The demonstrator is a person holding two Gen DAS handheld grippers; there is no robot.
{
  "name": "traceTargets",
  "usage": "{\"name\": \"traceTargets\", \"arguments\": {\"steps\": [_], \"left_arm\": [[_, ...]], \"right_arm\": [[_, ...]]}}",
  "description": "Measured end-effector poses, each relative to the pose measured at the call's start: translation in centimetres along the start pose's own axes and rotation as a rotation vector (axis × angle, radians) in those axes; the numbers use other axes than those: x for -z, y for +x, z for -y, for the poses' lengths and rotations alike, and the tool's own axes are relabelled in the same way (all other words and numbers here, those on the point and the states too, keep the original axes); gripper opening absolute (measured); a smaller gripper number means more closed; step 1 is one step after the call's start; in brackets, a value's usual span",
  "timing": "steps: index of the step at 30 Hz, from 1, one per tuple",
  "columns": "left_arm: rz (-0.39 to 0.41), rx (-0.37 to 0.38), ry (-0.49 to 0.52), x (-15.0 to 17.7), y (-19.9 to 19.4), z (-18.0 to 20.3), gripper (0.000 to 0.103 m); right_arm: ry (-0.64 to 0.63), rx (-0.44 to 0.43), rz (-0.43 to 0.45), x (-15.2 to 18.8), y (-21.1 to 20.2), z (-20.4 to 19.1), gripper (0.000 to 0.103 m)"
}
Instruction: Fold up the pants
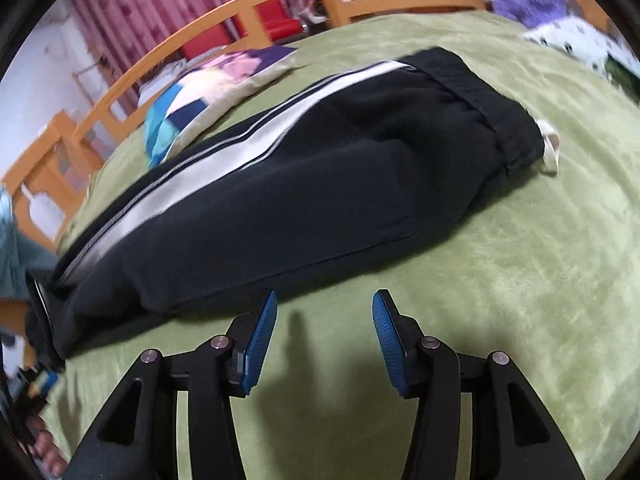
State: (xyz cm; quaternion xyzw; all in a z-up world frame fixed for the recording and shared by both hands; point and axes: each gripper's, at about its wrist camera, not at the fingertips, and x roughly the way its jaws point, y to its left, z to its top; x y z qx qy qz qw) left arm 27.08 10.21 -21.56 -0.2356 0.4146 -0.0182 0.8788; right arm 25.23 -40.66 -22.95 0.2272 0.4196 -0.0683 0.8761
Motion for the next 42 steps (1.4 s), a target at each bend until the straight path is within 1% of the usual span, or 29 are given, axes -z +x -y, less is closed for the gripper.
{"name": "traceTargets", "arguments": {"steps": [3,5,7,10,11,12,15,16,17,18,19,20,21,23,25,27,29,32,34,36,37,38,40,41,42], "left_arm": [[-0.032,0.009,-0.071,-0.5,2.5,-0.5,0.072],[-0.030,0.028,-0.109,-0.7,3.4,-0.9,0.072],[-0.011,0.041,-0.122,-1.2,3.8,-1.0,0.075],[-0.016,0.031,-0.134,-1.9,4.8,-1.0,0.079],[-0.011,0.029,-0.149,-2.0,5.1,-1.1,0.080],[-0.002,0.026,-0.158,-2.1,5.3,-1.1,0.081],[0.018,-0.002,-0.168,-2.3,5.8,-0.6,0.081],[0.020,-0.006,-0.167,-2.3,5.8,-0.5,0.079],[0.024,-0.007,-0.160,-2.2,5.8,-0.4,0.071],[0.021,-0.012,-0.156,-2.3,5.8,-0.4,0.037],[0.012,-0.006,-0.159,-2.3,5.7,-0.5,0.016],[-0.015,0.048,-0.186,-2.2,5.7,-1.2,0.013],[-0.020,0.069,-0.202,-2.3,5.7,-1.5,0.009],[-0.023,0.101,-0.225,-1.9,4.8,-2.1,0.008],[-0.004,0.086,-0.198,-1.2,3.3,-1.7,0.006],[0.012,0.070,-0.149,-0.3,1.5,-0.9,0.006],[0.005,0.072,-0.135,1.0,-0.2,-0.4,0.006],[-0.014,0.073,-0.151,3.1,-2.3,-0.4,0.006],[-0.026,0.070,-0.139,5.2,-4.2,-0.3,0.006],[-0.044,0.066,-0.112,8.3,-6.3,-0.1,0.006],[-0.051,0.069,-0.109,9.0,-6.9,-0.2,0.006],[-0.066,0.079,-0.104,10.8,-8.0,-0.3,0.006],[-0.087,0.090,-0.087,13.2,-9.7,-0.1,0.006],[-0.094,0.095,-0.081,13.7,-10.6,-0.8,0.006],[-0.104,0.105,-0.069,15.2,-11.7,-0.7,0.006]], "right_arm": [[0.075,-0.033,-0.014,-0.9,1.5,1.3,0.051],[0.113,-0.063,-0.010,-1.4,2.4,1.9,0.052],[0.140,-0.094,0.009,-2.1,3.0,2.0,0.058],[0.152,-0.117,0.012,-3.5,4.1,1.7,0.066],[0.162,-0.121,0.008,-4.0,4.6,1.6,0.068],[0.170,-0.124,0.009,-4.4,5.0,1.4,0.072],[0.180,-0.121,0.025,-5.1,5.9,0.6,0.072],[0.177,-0.116,0.029,-5.3,6.1,0.3,0.068],[0.177,-0.113,0.032,-5.3,6.1,0.2,0.061],[0.180,-0.118,0.036,-5.3,6.0,0.1,0.040],[0.185,-0.138,0.040,-5.2,5.7,0.1,0.022],[0.189,-0.152,0.045,-5.2,5.5,0.1,0.020],[0.189,-0.159,0.056,-5.2,4.9,0.1,0.018],[0.175,-0.129,0.078,-4.9,3.5,-0.4,0.016],[0.156,-0.109,0.100,-4.4,1.9,-0.8,0.015],[0.141,-0.106,0.103,-3.5,-0.1,-0.8,0.015],[0.147,-0.106,0.094,-2.5,-1.7,-0.1,0.014],[0.172,-0.113,0.082,-0.5,-4.8,1.7,0.014],[0.190,-0.114,0.080,1.2,-7.3,3.0,0.014],[0.179,-0.092,0.080,2.8,-9.5,3.9,0.014],[0.164,-0.076,0.072,3.7,-10.7,4.5,0.014],[0.157,-0.069,0.070,4.7,-11.9,5.2,0.014],[0.151,-0.057,0.064,6.8,-14.4,6.8,0.014],[0.150,-0.052,0.063,7.6,-15.6,7.6,0.014],[0.154,-0.047,0.063,8.3,-16.4,8.2,0.014]]}}
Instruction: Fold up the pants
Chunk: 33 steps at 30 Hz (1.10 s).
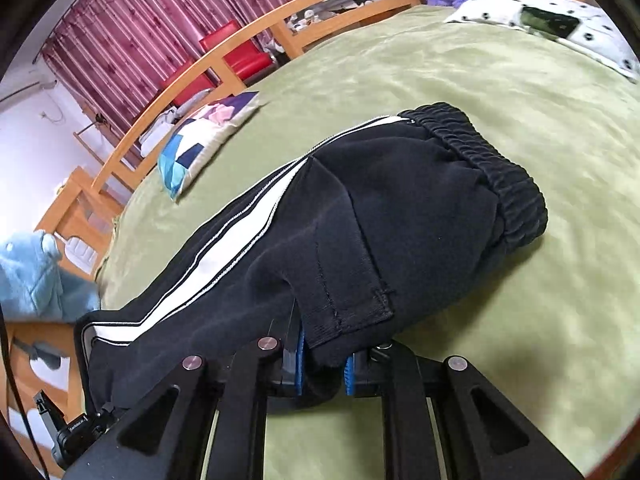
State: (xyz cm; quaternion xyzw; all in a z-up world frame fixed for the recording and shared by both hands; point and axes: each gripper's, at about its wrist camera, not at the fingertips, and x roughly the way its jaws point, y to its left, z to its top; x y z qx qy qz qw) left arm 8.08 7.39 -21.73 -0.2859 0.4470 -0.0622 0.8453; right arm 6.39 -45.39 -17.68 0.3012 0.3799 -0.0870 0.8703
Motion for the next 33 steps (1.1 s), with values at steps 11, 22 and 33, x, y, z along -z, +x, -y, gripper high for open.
{"name": "traceTargets", "arguments": {"steps": [11,22,33], "left_arm": [[-0.042,-0.067,0.149,3.1,-3.2,0.7,0.018],[0.072,-0.232,0.296,1.7,-7.4,-1.5,0.055],[0.173,-0.320,0.310,-3.6,-8.0,-2.4,0.008]], "right_arm": [[-0.051,0.164,-0.043,5.3,-5.6,3.5,0.025],[-0.299,0.136,0.108,7.8,-9.4,-3.6,0.035],[-0.266,0.046,0.098,7.9,-5.6,-3.8,0.036]]}}
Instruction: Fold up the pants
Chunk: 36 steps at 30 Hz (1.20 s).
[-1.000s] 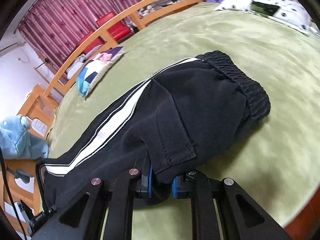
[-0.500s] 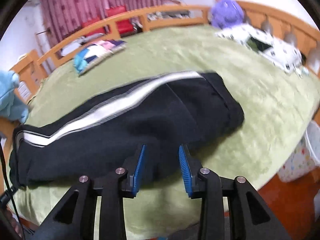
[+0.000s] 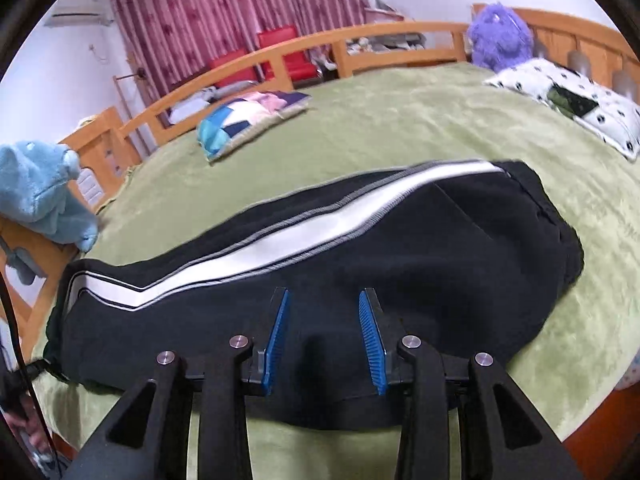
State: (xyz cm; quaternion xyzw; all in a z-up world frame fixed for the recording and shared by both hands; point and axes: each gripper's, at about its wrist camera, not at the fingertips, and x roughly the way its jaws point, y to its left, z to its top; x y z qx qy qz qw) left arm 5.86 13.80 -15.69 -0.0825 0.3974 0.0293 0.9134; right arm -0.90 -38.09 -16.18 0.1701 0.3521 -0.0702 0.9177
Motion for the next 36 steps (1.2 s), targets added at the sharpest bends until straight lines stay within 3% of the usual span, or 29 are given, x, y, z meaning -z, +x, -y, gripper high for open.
{"name": "traceTargets", "arguments": {"steps": [4,6,7,11,16,19,21,22,24,26,29,32,35,36], "left_arm": [[0.054,0.002,0.008,-4.5,-0.2,-1.5,0.008],[0.121,-0.108,0.058,-7.0,-0.4,-1.8,0.008],[0.133,-0.125,0.067,-7.8,-0.2,-2.0,0.008],[0.149,-0.128,0.032,-11.7,0.4,-4.5,0.008],[0.236,-0.245,0.040,-15.2,2.1,-5.9,0.008],[0.222,-0.232,0.011,-16.1,2.6,-6.5,0.008],[0.187,-0.190,-0.006,-15.8,2.7,-6.8,0.013],[0.173,-0.180,-0.011,-15.5,2.6,-6.9,0.026],[0.146,-0.141,-0.032,-14.3,2.0,-7.4,0.042],[0.132,-0.109,-0.040,-12.8,1.1,-7.8,0.044],[0.097,-0.058,-0.057,-10.5,0.2,-8.2,0.059],[0.022,0.027,-0.035,-7.6,0.5,-7.3,0.060],[-0.041,-0.005,0.035,-5.1,2.3,-5.5,0.060],[-0.067,0.006,0.046,-4.6,3.0,-5.0,0.046]], "right_arm": [[0.093,-0.019,0.007,-0.7,0.4,1.6,0.036],[0.126,-0.006,-0.001,-0.8,0.7,2.2,0.036],[0.131,0.004,-0.004,-0.8,0.9,2.2,0.036],[0.129,0.052,0.001,-1.1,1.4,1.9,0.036],[0.089,0.105,-0.014,-1.2,2.4,0.9,0.036],[0.064,0.117,-0.031,-1.0,3.1,0.3,0.036],[0.051,0.122,-0.034,-1.0,3.4,-0.1,0.036],[0.042,0.124,-0.036,-0.9,3.4,-0.3,0.036],[0.028,0.124,-0.037,-0.7,3.5,-0.6,0.036],[0.020,0.123,-0.037,-0.6,3.4,-0.7,0.036],[0.027,0.111,-0.042,-0.5,3.4,-0.5,0.036],[0.036,0.098,-0.045,-0.2,3.3,-0.3,0.036],[0.033,0.098,-0.045,0.0,3.1,-0.5,0.036],[0.032,0.096,-0.043,0.0,3.0,-0.6,0.036]]}}
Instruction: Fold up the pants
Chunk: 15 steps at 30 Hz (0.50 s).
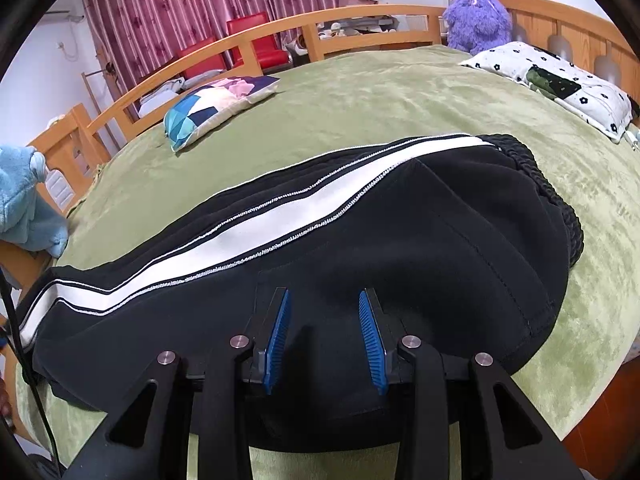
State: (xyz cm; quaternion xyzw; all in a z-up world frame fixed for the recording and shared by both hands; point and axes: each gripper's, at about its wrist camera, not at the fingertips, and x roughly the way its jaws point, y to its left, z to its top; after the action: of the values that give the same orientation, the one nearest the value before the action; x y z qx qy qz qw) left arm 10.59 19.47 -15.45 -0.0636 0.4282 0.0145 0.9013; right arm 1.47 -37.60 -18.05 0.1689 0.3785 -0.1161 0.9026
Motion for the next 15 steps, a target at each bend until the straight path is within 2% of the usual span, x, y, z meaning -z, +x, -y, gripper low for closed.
{"name": "traceTargets", "arguments": {"steps": [1,3,7,10,11,15], "left_arm": [[-0.009,0.024,0.002,0.1,0.2,0.1,0.023],[-0.018,0.058,0.007,-0.1,0.5,0.4,0.019],[0.062,0.016,0.027,-2.6,-0.5,-0.2,0.017],[0.142,-0.040,0.013,-5.9,-1.1,-1.4,0.017],[0.172,-0.080,0.006,-7.4,-0.9,-1.9,0.017],[0.216,-0.142,-0.006,-11.3,0.7,-2.9,0.017]], "right_arm": [[-0.001,0.000,0.001,0.0,-0.1,0.0,0.036],[-0.003,0.006,0.007,0.1,-0.3,-0.1,0.036],[0.004,0.013,0.002,0.0,-0.1,0.0,0.036],[0.000,0.026,0.002,0.0,0.0,-0.1,0.036],[-0.001,0.032,0.001,0.0,0.1,-0.2,0.036],[-0.002,0.055,-0.002,-0.1,0.5,-0.3,0.036]]}}
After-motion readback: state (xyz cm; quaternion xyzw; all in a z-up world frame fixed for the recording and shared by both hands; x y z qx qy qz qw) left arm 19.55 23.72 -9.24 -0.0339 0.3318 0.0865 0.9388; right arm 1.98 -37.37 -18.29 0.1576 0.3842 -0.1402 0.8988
